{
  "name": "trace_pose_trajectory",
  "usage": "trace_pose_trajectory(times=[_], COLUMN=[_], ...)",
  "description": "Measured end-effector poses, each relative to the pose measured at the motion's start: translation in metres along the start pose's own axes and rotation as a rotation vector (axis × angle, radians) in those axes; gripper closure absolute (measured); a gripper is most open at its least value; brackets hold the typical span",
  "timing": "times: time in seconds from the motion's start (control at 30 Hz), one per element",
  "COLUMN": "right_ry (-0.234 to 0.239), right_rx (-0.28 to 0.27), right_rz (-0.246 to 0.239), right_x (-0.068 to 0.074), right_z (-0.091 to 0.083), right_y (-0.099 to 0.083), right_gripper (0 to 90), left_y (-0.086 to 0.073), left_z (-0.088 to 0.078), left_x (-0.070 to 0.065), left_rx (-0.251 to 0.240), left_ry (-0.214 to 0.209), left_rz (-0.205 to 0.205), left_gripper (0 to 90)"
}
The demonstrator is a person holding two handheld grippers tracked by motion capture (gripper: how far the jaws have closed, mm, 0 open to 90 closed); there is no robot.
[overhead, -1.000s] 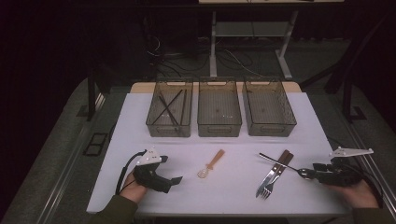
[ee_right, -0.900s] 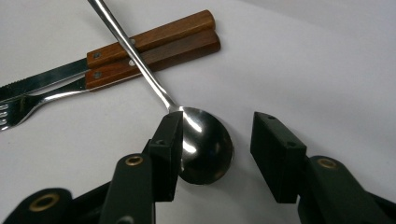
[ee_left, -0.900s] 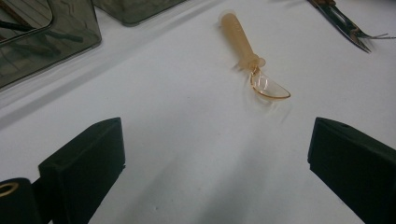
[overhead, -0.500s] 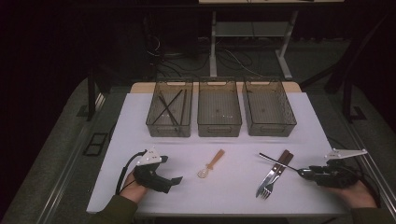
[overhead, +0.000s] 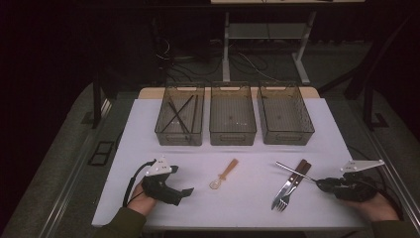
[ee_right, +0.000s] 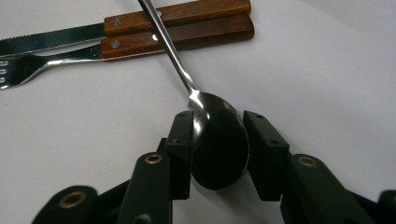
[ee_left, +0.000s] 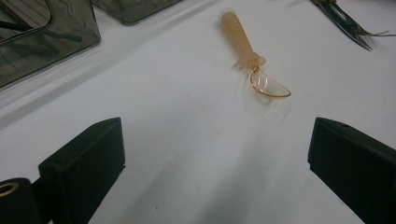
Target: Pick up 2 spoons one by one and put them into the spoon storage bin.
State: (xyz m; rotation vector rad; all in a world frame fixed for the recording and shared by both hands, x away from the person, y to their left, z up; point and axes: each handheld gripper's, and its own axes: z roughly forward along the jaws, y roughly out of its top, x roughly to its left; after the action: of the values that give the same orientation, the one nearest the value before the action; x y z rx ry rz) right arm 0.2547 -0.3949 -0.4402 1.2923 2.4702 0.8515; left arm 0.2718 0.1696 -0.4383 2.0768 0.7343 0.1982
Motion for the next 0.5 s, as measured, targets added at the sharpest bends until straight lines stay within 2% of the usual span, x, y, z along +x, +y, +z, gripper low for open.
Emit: trace_pose_trajectory(times=[0.2, 0.27, 0.3, 0.33, 0.37, 0.5], right_ry=[0.003, -0.002, 0.003, 0.003, 0.02, 0.053], right_rx=[0.0, -0.005, -0.011, -0.011, -0.016, -0.012], right_rz=[-0.004, -0.019, -0.032, -0.032, -0.029, -0.036], right_x=[0.0001, 0.0001, 0.0003, 0.0003, 0.0012, 0.0024], right_z=[-0.0024, -0.0034, -0.0059, -0.0059, -0.0076, -0.008], right_y=[0.0001, 0.0005, 0.0012, 0.0012, 0.0011, -0.0001], right_gripper=[73.0, 76.2, 80.8, 80.8, 84.0, 87.0], left_y=[0.0001, 0.0001, 0.0001, 0.0001, 0.0001, 0.0001], left_z=[0.0002, 0.0001, 0.0001, 0.0001, 0.0002, 0.0001], left_x=[-0.0001, 0.0, 0.0, 0.0, -0.0002, -0.0002], left_rx=[0.0, 0.0, 0.0, 0.0, -0.003, -0.003], left_ry=[0.0, 0.0, 0.0, 0.0, -0.001, 0.0], left_rz=[0.0, 0.001, 0.0, 0.0, -0.003, -0.003], left_gripper=[2.6, 2.6, 2.6, 2.6, 2.6, 2.6])
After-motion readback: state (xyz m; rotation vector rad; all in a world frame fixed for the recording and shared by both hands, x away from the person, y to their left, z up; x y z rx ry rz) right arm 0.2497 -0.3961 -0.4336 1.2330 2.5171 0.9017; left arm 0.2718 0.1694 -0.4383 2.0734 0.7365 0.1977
